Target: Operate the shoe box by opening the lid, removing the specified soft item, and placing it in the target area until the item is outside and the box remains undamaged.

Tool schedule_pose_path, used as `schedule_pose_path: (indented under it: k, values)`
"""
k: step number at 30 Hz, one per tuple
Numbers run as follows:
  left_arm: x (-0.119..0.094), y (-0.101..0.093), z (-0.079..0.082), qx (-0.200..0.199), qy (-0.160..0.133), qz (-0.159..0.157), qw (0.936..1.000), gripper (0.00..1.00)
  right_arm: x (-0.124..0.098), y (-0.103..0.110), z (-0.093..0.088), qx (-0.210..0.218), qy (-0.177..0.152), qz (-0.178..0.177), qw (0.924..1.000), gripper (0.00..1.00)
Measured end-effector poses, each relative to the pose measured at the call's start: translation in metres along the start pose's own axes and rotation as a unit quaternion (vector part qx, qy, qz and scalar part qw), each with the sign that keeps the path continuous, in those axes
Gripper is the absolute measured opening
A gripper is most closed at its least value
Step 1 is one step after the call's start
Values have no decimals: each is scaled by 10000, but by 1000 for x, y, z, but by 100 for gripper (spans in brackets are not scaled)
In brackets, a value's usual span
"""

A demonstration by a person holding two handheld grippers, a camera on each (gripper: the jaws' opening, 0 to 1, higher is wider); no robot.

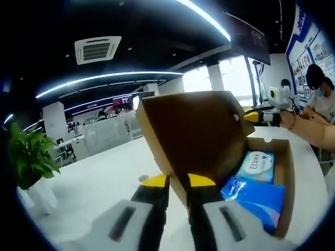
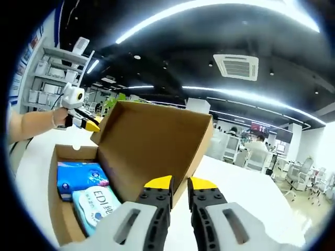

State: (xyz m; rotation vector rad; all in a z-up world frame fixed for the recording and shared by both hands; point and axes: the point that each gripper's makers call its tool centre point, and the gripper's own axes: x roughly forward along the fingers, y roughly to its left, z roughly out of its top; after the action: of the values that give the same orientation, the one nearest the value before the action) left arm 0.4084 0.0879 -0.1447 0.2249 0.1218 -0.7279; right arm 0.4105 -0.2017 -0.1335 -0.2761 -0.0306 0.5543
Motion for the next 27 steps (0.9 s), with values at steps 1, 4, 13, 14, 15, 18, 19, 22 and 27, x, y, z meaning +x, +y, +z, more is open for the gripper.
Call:
schedule_pose_path:
  k: [1, 4, 13, 14, 15, 18, 19, 22, 27]
  values:
    - [-1, -1, -1, -23, -9, -9, 10000, 13, -1, 1, -1, 51, -31, 1, 10000, 10]
    - [-1, -1, -3, -77, -50, -15, 10000, 12, -2, 2, -5, 183, -110, 2, 9998, 10]
    - [-8, -8, -19, -158, -110, -14, 9998, 12, -11, 10, -15, 436, -408, 77, 9982, 10]
    - [-8, -9, -20, -166, -105, -14, 9998, 12, -11, 11, -16, 530, -483, 93, 9974, 10]
    - [-9, -10, -21, -155, -99, -7, 9998, 12, -12, 11, -18, 606, -534, 109, 9967, 10]
    - [-10, -11, -22, -102, -87, 30, 9999, 12, -12, 10, -18, 757, -577, 162, 9953, 11]
    - [-10, -11, -21, -79, -86, 52, 9999, 12, -12, 10, -17, 854, -601, 191, 9943, 10]
    - [-8, -10, -18, -30, -84, 123, 9999, 11, -8, 8, -16, 933, -639, 193, 9934, 10]
    - [-9, -7, -14, 123, -87, 250, 9996, 11, -11, 5, -13, 555, -620, 73, 9965, 11]
